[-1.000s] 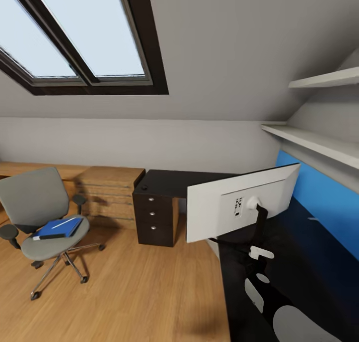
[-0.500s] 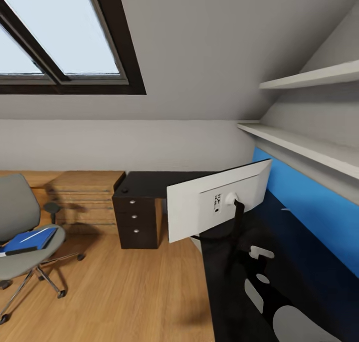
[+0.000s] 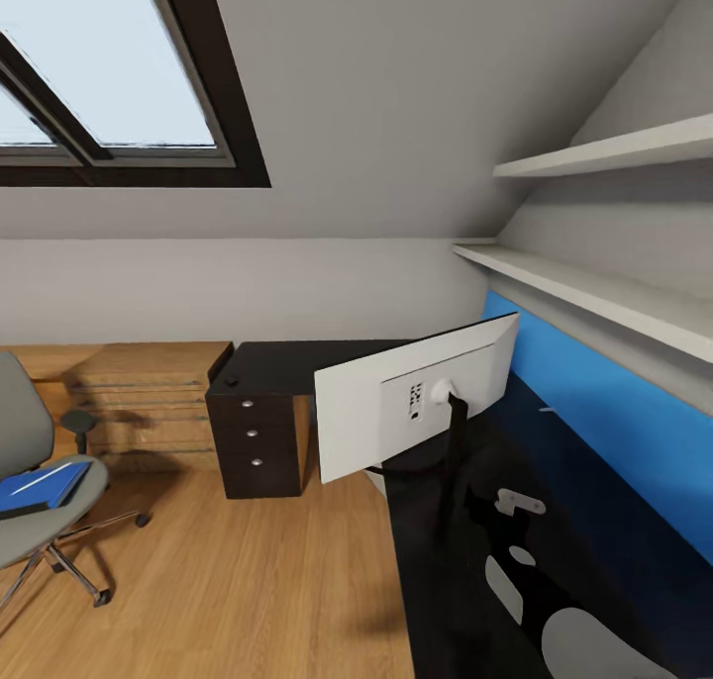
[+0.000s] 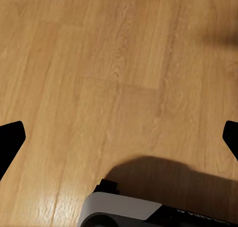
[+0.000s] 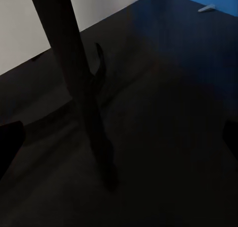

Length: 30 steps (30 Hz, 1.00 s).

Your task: In the bedroom, organize the workspace by keeping the computer under the desk, ensuring the monitor is on the desk, placing the keyboard on the desk next to the monitor, placing the mouse on the desk next to the keyboard, moving the folder from the swivel chair onto the desk next to the mouse, stacking the notebook on top of the folder with the pen on top of the notebook, and positioning the swivel chair next to the desk.

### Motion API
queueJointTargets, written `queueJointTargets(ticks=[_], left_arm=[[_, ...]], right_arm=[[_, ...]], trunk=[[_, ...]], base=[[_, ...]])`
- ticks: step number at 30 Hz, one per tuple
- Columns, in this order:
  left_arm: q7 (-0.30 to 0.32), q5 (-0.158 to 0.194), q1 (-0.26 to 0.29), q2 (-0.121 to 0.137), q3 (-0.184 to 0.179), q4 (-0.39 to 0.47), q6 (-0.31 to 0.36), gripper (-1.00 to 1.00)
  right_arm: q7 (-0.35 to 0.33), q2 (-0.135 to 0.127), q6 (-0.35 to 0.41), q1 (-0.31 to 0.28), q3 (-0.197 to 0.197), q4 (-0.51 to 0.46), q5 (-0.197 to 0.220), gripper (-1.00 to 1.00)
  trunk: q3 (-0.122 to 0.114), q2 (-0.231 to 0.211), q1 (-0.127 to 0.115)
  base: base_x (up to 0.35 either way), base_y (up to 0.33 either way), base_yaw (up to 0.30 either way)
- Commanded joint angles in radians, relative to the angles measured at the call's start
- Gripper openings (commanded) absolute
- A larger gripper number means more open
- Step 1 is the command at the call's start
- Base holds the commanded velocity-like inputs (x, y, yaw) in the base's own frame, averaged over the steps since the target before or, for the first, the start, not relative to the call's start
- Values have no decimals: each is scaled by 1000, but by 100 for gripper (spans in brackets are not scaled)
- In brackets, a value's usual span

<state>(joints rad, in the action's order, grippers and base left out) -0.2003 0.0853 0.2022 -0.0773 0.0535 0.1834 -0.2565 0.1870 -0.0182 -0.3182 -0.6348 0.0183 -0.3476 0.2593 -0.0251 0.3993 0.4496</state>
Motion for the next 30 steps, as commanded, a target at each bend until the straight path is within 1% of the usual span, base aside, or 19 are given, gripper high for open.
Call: queueJointTargets(ticks=[1, 3, 5, 7, 10, 11, 18, 30], left_arm=[[2, 7, 0, 0, 5, -1, -5, 100], [2, 8, 0, 2, 5, 0, -13, 100], [3, 8, 0, 8, 5, 0, -48, 100], [7, 9, 0, 18, 5, -1, -136, 100], [9, 9, 0, 22, 5, -2, -204, 100], [10, 10, 0, 23, 5, -2, -214, 100], [12, 10, 0, 27, 5, -2, -249, 100], [16, 9, 0, 28, 5, -2, -256, 100]], right_arm=[[2, 0, -3, 0, 2, 1, 4, 100], [2, 0, -4, 0, 2, 1, 4, 100], [2, 0, -4, 0, 3, 1, 4, 100], [2, 0, -4, 0, 4, 1, 3, 100], [2, 0, -4, 0, 4, 1, 3, 100], [2, 0, -3, 0, 4, 1, 3, 100], [2, 0, 1, 0, 8, 1, 4, 100], [3, 1, -2, 0, 7, 0, 4, 100]], trunk=[[0, 1, 0], [0, 1, 0], [0, 1, 0], [0, 1, 0], [0, 1, 0], [0, 1, 0], [0, 1, 0], [0, 1, 0]], base=[[0, 0, -11], [0, 0, -7], [0, 0, -3], [0, 0, -1], [0, 0, 0], [0, 0, 0], [0, 0, 0], [0, 0, 0]])
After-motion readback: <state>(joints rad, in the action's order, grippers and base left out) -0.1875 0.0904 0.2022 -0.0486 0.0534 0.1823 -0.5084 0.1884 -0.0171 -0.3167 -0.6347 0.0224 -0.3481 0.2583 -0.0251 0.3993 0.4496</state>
